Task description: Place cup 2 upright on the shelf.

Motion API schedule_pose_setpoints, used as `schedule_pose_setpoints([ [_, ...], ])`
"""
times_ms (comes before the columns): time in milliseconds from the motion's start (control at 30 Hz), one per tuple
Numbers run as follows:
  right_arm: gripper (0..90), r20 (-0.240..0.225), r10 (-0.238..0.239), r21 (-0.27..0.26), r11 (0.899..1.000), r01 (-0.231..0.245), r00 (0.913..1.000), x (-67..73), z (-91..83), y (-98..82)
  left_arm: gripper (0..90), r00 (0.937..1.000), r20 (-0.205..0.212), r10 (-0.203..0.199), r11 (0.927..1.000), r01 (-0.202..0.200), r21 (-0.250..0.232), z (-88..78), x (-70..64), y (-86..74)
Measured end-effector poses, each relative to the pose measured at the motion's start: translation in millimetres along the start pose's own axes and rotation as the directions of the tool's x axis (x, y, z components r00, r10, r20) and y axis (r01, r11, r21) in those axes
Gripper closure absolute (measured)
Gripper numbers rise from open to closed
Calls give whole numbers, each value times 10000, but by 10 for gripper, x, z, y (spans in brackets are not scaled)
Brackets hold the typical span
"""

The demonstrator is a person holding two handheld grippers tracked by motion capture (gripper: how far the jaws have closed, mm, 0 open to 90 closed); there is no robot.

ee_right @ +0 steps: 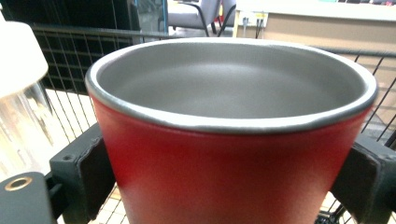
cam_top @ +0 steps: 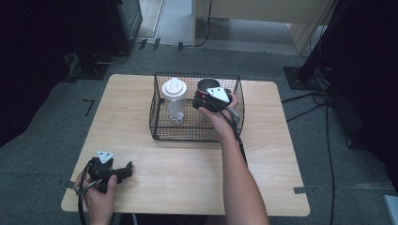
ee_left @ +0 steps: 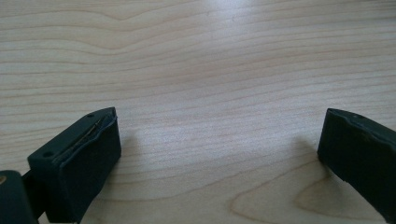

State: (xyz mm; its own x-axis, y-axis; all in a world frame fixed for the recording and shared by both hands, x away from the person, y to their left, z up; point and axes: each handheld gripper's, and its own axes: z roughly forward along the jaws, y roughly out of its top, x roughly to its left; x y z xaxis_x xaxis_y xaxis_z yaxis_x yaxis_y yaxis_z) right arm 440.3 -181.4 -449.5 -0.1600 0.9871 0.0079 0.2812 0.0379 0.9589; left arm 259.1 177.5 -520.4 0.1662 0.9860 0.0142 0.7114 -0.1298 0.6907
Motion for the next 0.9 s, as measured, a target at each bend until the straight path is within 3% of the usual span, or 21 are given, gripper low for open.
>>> schedule_pose_setpoints([
  [233,75,-340,19,498,9988,-2,9994,-32,6,2,0,10000,-3,11,10000,-11,6,0,0,0],
  [667,73,-524,138,1204,9927,-74,9985,-59,34,-28,0,10000,1,10,10000,-10,1,0,1,0],
  [767,70,-662,-12,1414,9899,106,9978,-43,38,-39,0,10000,1,7,10000,-7,1,0,0,0],
  [900,63,-629,62,1375,9905,25,9980,-50,40,-30,0,10000,1,6,10000,-6,6,-1,0,0],
])
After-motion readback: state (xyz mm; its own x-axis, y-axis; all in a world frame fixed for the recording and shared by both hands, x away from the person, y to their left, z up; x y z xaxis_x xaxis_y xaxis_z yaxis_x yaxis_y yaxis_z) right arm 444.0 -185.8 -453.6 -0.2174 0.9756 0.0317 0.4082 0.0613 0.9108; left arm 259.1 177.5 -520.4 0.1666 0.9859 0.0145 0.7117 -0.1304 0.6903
